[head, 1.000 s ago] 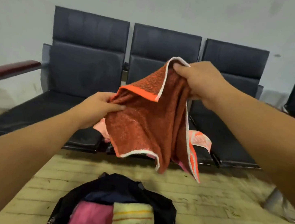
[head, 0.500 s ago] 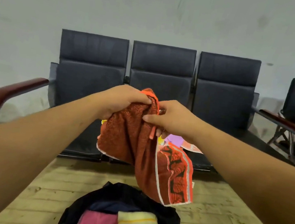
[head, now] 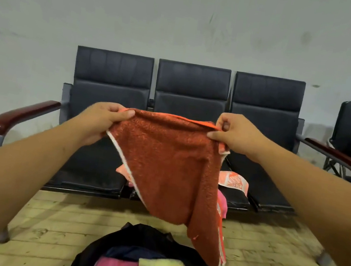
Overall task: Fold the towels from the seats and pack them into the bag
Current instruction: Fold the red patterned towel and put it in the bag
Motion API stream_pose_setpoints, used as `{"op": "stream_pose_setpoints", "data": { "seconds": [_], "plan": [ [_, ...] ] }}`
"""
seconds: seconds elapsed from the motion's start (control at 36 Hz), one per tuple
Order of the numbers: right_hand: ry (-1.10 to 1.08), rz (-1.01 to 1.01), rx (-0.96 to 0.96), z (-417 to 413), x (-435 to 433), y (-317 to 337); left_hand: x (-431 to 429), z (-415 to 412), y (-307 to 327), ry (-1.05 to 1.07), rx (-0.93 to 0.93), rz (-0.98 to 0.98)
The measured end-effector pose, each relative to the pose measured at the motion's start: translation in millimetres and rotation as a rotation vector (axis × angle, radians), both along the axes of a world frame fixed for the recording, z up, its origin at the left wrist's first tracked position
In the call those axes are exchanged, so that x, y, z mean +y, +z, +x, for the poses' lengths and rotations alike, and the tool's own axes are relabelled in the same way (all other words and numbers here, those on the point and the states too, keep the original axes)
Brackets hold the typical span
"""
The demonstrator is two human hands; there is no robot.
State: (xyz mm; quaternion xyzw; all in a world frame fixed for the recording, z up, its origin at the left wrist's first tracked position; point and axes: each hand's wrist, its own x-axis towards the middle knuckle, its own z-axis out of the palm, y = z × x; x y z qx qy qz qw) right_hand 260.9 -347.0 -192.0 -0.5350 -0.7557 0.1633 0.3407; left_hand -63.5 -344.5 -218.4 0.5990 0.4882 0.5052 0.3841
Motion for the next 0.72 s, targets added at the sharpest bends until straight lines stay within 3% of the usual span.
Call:
{"op": "stream_pose_setpoints", "data": {
  "seconds": [0.17, 0.42, 0.53, 0.72],
  "plan": [
    [-0.157, 0.152, -0.154, 7, 8, 7, -3, -14, 23, 0.159, 0.082, 0.139],
    [-0.218, 0.432, 0.3, -2, 8, 86, -15, -18, 107, 0.375, -0.1, 0.467],
    [-0.256, 0.365, 0.323, -5, 15, 95, -16, -22, 121, 0.404, 0.126, 0.347],
    [-0.31, 0.25, 0.344, -14, 23, 74, -24, -25, 109, 0.258, 0.341, 0.117]
  ]
}}
